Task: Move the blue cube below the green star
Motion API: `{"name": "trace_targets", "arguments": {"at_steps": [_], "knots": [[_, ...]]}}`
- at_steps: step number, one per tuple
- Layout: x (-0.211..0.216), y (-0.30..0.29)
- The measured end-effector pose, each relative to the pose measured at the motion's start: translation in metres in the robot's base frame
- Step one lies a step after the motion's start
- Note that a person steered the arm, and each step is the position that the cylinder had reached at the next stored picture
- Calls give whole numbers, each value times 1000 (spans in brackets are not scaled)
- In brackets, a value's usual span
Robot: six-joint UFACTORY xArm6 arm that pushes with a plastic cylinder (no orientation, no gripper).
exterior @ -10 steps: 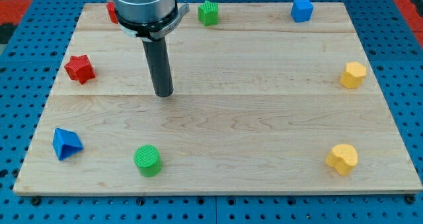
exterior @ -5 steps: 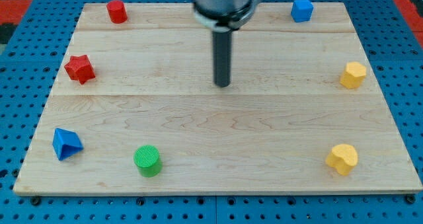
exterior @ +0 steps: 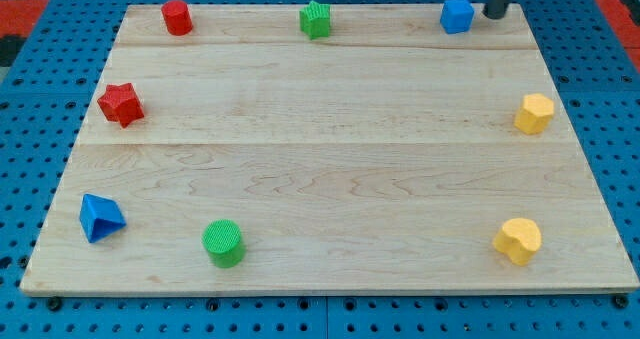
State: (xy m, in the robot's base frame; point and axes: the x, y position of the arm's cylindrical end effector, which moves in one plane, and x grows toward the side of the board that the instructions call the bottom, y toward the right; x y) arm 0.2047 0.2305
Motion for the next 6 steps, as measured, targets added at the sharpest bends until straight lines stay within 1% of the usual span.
{"name": "trace_targets", "arguments": {"at_steps": [1,2,3,4,5,6], "knots": [[-12,-28],[-12,-30],[-1,-36],[29,-69],[59,-119],[62,-83]]}}
